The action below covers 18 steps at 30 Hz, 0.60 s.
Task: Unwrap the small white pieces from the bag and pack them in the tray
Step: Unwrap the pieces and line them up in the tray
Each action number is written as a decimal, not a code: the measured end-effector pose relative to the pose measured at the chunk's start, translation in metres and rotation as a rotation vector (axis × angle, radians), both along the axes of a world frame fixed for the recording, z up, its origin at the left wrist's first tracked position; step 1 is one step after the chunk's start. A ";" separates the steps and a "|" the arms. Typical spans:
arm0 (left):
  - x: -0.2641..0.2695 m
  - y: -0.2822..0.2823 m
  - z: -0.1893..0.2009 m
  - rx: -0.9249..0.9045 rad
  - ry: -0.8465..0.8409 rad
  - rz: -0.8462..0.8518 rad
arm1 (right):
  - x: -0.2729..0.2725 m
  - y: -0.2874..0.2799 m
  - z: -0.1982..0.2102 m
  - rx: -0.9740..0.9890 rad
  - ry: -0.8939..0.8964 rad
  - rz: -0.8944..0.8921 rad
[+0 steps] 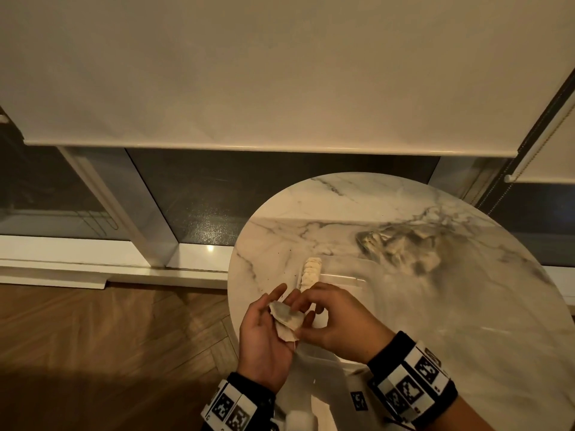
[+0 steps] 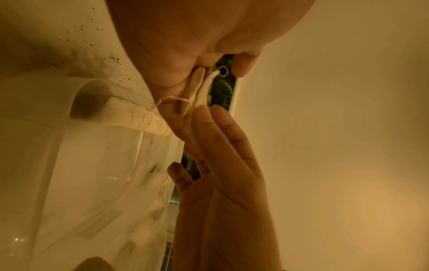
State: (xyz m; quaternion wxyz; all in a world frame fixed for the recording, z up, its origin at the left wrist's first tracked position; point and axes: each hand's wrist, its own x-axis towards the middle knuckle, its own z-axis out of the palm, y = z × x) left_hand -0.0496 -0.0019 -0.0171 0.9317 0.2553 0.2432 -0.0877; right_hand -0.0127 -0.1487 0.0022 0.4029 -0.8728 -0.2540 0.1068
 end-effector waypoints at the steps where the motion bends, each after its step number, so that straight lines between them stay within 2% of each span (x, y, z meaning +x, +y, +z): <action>1: 0.000 0.000 0.000 -0.001 -0.003 -0.002 | 0.001 0.000 -0.002 -0.030 -0.047 0.007; 6: 0.000 0.000 0.002 0.013 -0.012 -0.016 | 0.003 -0.005 -0.011 -0.142 -0.174 0.003; 11: 0.000 -0.002 -0.001 0.035 -0.017 -0.050 | 0.003 -0.009 -0.009 -0.075 -0.205 0.001; 15: -0.001 -0.004 -0.001 0.051 -0.016 -0.082 | 0.003 -0.010 -0.003 0.012 -0.157 -0.062; 18: 0.000 -0.004 -0.005 0.075 -0.026 -0.086 | 0.005 -0.010 -0.001 0.208 0.017 -0.188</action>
